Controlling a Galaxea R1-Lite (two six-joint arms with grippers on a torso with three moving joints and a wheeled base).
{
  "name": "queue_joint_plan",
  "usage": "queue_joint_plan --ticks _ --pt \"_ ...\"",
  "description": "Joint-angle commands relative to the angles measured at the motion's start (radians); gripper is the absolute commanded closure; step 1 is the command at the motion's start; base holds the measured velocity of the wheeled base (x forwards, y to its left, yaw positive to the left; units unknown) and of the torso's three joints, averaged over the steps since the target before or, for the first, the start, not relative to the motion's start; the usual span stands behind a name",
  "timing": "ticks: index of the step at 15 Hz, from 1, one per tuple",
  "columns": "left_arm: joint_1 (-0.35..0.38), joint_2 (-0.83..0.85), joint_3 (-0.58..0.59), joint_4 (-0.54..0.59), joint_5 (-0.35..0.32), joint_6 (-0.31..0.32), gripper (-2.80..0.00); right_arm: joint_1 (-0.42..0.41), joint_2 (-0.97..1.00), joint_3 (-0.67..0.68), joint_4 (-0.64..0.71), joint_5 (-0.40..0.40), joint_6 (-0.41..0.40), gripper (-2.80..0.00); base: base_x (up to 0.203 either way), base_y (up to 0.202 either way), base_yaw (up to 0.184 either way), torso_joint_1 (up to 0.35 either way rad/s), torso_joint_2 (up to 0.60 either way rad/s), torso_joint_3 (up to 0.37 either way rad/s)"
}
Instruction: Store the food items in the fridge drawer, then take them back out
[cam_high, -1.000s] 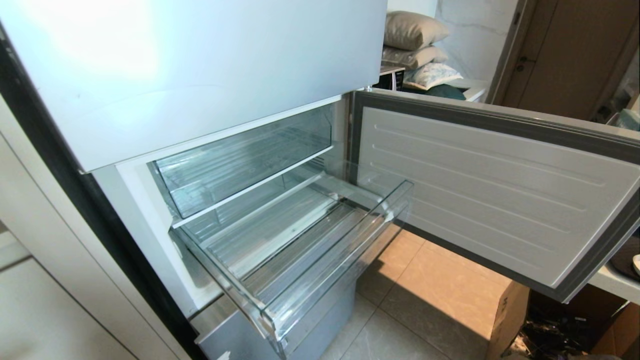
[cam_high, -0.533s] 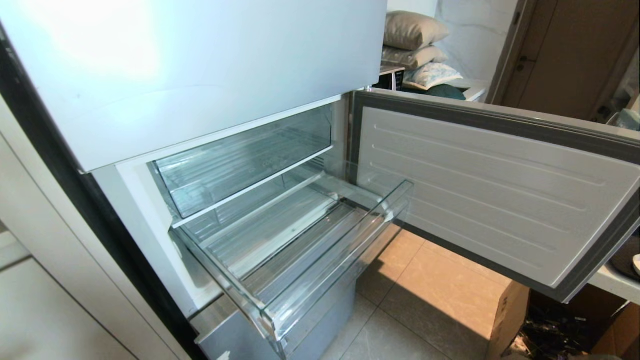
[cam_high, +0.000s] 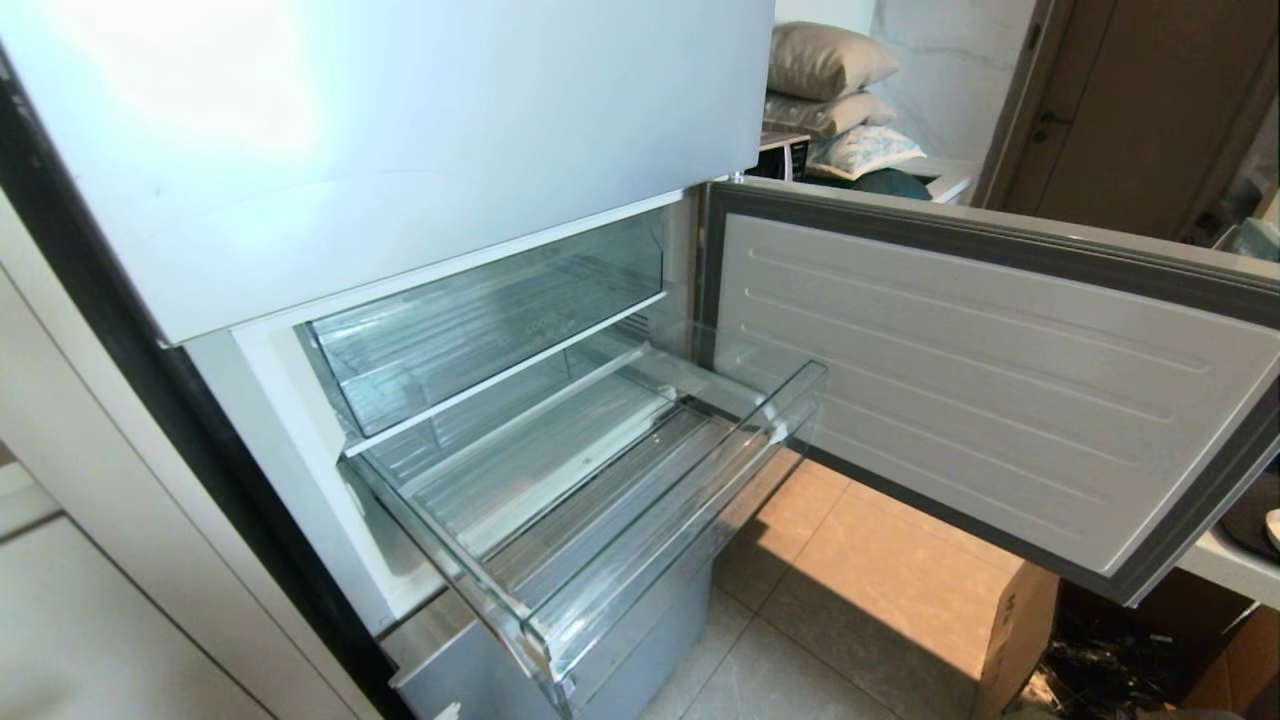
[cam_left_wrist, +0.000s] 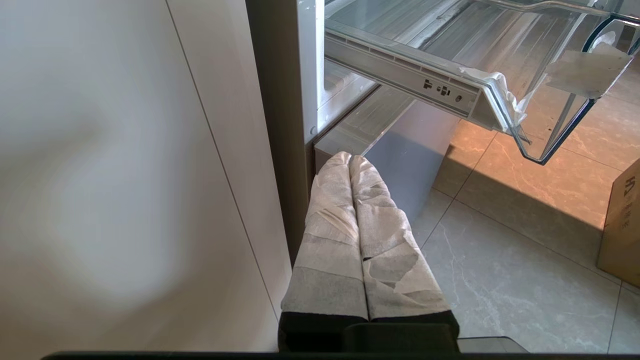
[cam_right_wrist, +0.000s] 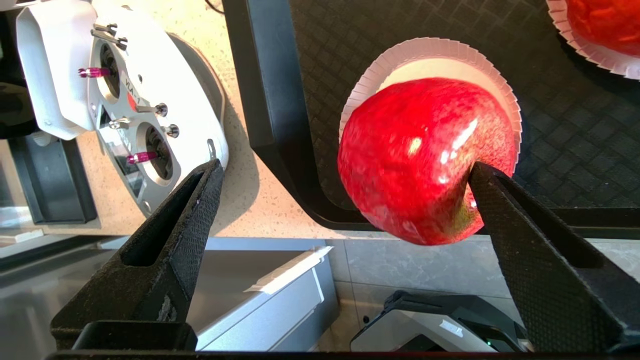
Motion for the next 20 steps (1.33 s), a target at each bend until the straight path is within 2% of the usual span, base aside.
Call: queue_joint_plan --ticks 1,10,15,20 --pt "0.0 0.0 0.0 0.001 0.001 0.0 0.0 0.002 0.002 -0.001 0.003 0.004 0.003 -2.8 0.0 0.0 0.0 0.0 0.0 0.0" --pt "-0.001 0.0 0.0 0.001 0.001 0.0 0.0 0.011 0.016 -0.001 -0.064 0.017 0.029 -2.8 0.0 0.0 0.0 0.0 0.0 0.0" --pt "0.0 0.0 0.0 0.001 0.0 0.0 0.0 0.023 0.022 -0.001 -0.074 0.073 0.042 -2.8 0.0 0.0 0.0 0.0 0.0 0.0" --pt "0.0 0.0 0.0 0.001 -0.001 0.0 0.0 0.045 0.02 -0.001 -0.087 0.076 0.05 -2.8 0.0 0.0 0.0 0.0 0.0 0.0"
